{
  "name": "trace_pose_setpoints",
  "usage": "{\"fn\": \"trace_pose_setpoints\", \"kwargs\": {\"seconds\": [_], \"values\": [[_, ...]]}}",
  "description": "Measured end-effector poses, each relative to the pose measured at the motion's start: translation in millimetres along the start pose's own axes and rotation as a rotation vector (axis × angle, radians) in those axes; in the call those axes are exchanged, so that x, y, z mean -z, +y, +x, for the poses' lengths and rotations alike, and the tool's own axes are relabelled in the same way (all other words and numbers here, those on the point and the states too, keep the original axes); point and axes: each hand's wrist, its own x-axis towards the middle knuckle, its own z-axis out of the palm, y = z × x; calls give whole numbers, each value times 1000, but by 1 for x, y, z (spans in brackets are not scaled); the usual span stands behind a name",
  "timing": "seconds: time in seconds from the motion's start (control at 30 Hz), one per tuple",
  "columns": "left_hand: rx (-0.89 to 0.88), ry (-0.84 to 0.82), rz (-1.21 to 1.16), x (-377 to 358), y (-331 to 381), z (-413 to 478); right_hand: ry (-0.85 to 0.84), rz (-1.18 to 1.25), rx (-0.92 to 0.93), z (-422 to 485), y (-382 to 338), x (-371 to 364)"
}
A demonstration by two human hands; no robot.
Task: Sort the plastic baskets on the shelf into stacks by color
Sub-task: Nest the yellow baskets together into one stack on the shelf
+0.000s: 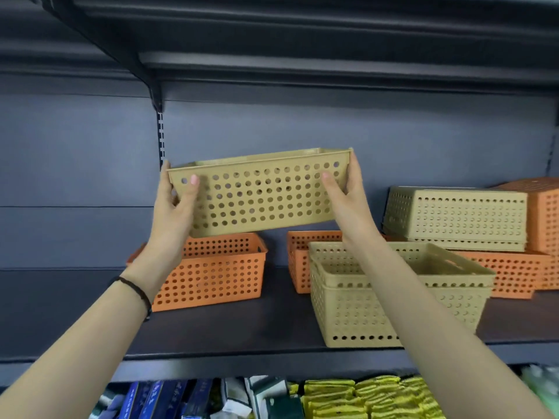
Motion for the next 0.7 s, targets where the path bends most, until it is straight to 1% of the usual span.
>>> {"fn": "trace_pose_setpoints", "kwargs": {"seconds": [0.13, 0.2, 0.4, 0.53, 0.7], "values": [[-9, -102, -23, -59, -5, -34, 60, -10, -32, -10, -7, 74], [-3, -128, -48, -87, -7, -53, 73, -42, -44, -14, -9, 110], [61, -193, -62, -149, -6, -101, 46, -140, -112, -29, -3, 205], [19, -186, 14, -181, -2, -127, 32, -128, -138, -42, 2, 243], [33, -138, 85, -199, 7, -134, -52, -132, -170, -46, 7, 264]]}}
